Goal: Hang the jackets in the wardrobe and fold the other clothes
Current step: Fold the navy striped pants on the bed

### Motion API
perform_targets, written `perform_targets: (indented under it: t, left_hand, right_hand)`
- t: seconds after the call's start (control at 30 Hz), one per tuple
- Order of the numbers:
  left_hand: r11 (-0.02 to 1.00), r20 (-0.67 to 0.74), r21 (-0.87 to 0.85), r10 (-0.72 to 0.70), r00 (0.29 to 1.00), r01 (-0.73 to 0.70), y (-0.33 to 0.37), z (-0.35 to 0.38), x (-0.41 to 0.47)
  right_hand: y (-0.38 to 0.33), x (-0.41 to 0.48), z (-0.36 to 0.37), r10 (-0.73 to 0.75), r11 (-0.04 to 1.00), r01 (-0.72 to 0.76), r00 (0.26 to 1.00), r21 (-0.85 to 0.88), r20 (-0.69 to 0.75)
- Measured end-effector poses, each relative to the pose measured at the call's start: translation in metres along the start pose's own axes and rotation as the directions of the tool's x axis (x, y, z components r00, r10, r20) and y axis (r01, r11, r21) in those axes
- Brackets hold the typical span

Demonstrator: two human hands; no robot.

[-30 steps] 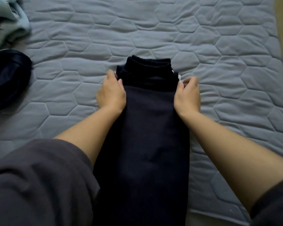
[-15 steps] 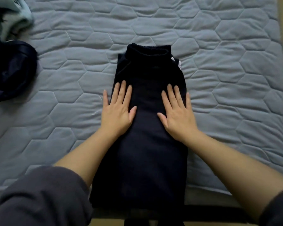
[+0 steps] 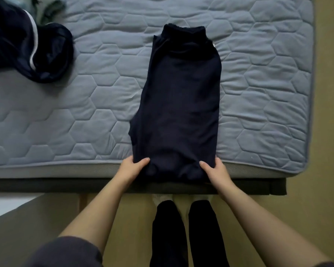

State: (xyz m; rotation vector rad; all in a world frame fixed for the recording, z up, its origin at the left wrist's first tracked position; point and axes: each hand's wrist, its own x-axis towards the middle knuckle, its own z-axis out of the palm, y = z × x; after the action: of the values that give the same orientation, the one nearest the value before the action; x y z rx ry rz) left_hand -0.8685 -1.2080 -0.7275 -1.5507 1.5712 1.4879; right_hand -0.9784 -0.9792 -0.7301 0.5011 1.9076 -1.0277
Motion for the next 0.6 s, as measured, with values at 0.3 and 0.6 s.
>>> perform_targets:
  t: [0.3, 0.6]
  left_hand:
    - [0.983, 0.163, -0.018, -0.177, 0.971, 0.182, -0.012, -0.017, -0.089]
    - [0.936, 0.019, -0.330, 0.134, 0.991, -0.121, 0.084, -0.057, -0.161]
  right_hand:
    - [-0.003, -0.082, -0.040, 0.196, 0.976, -0.208, 0.968, 0.060, 0.159]
    - [-0.115, -0.126, -0.082, -0.069, 0.946, 0.013, 0.984, 0.324, 0.161]
